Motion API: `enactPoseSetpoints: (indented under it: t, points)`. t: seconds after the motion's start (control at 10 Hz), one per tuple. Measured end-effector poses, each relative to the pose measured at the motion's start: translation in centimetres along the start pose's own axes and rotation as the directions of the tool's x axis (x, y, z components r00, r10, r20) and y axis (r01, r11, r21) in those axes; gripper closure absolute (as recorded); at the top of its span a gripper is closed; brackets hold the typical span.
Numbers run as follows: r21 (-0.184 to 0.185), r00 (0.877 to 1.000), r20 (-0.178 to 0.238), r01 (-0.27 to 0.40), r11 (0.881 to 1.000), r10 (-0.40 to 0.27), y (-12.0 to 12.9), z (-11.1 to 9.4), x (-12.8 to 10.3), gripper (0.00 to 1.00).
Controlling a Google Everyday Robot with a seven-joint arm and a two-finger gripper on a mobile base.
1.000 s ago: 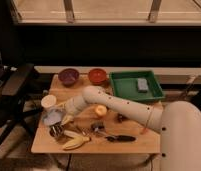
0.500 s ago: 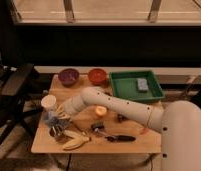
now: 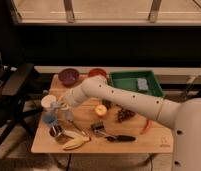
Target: Place towel in paper cup
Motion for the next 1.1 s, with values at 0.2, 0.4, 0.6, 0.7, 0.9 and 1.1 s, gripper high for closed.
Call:
enactPoseSetpoints:
  t: [0.2, 0.4, 0.6, 0.7, 0.9, 1.1]
  points:
    - [0.041, 0.998, -0.024, 0.052, 0.998, -0.051, -2.8, -2.5, -0.6, 1.00]
    - [0.106, 0.992, -0.028, 0.122, 0.987, -0.119, -6.1, -4.5, -1.2, 1.00]
    - [0.179, 0.985, -0.004, 0.172, 0.969, -0.174, -9.0, -4.5, -1.7, 1.00]
    - [0.197, 0.982, 0.007, 0.183, 0.963, -0.188, -9.5, -4.1, -1.9, 1.00]
    - [0.212, 0.977, 0.041, 0.198, 0.957, -0.211, -10.3, -2.0, -2.3, 1.00]
    - [0.200, 0.975, 0.067, 0.195, 0.960, -0.212, -10.2, 0.6, -2.1, 0.89]
